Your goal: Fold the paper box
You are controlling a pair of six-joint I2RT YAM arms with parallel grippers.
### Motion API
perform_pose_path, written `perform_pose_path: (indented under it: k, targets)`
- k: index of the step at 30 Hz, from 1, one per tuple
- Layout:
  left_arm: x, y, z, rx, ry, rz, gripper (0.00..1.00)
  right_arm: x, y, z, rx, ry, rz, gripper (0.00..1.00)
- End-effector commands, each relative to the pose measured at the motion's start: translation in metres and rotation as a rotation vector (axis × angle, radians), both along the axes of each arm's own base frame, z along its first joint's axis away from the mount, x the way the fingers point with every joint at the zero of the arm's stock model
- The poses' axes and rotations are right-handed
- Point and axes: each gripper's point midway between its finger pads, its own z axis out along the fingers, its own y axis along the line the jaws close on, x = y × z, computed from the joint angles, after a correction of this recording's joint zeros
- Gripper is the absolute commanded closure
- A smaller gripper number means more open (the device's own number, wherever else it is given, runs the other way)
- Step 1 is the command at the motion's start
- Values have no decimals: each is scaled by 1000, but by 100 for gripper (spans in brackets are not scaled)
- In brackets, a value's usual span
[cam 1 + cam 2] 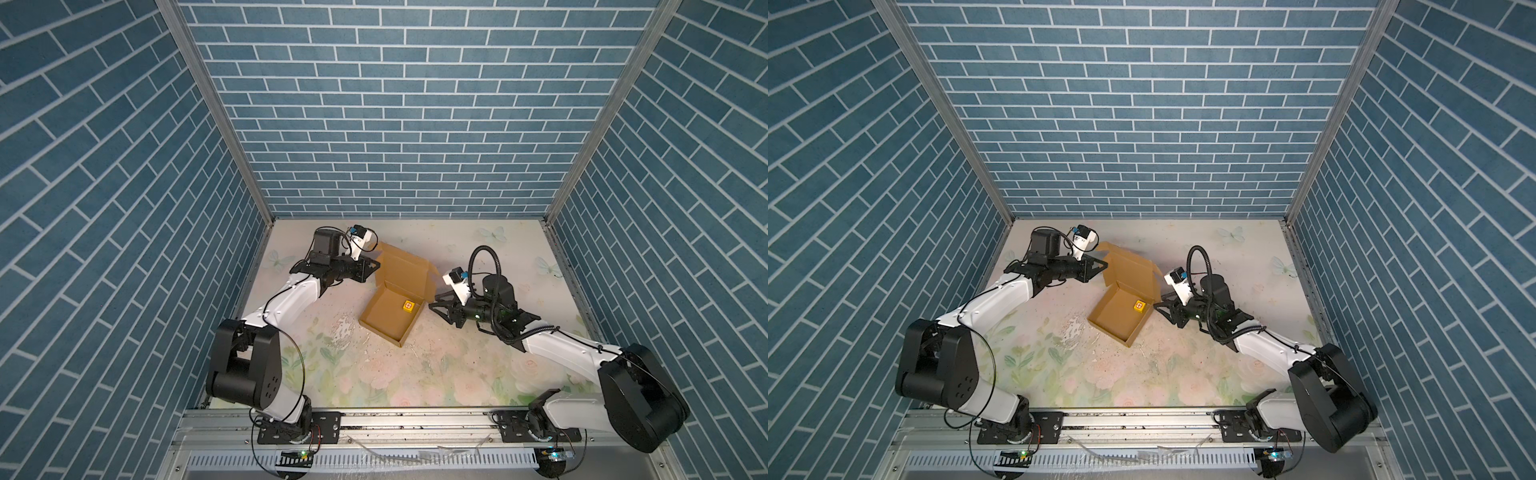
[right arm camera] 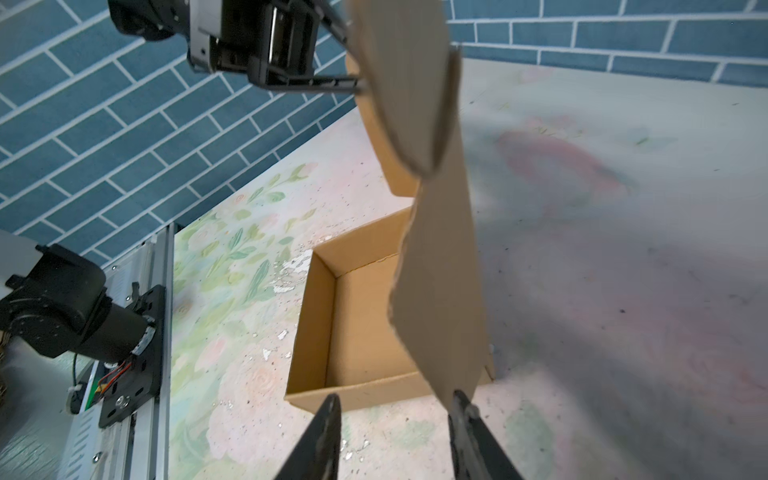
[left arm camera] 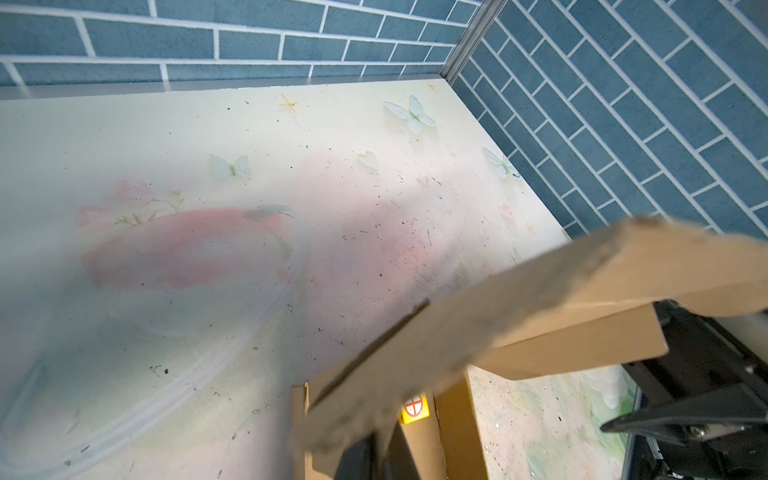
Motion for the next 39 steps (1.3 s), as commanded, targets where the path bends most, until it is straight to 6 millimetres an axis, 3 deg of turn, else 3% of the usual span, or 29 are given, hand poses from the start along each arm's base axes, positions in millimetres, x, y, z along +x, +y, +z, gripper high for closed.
perform_pose_path:
  k: [1,7,11,17,22,25,30,39]
  targets:
    - [0,-3,-5,1,4,-10,91,-2,-15,12,17,-42,6,57]
    - [-1,-3,-5,2,-1,-14,91,13,-36,14,-4,-62,-40,57]
    - [0,-4,-6,3,-3,-14,91,29,-44,5,-33,-51,-69,59]
    - [0,-4,-7,9,-7,-14,91,42,-53,4,-13,-45,-86,71]
    - [0,-4,-9,10,-4,-14,91,65,-60,-5,-36,-29,-138,85]
    - [0,-4,-10,11,-5,-15,91,80,-53,-7,-6,-13,-133,92]
    - [-1,-4,-8,12,-9,-13,91,94,-40,-1,55,-23,-123,93]
    - [0,-8,-10,9,-9,-15,91,64,2,5,85,-4,32,93]
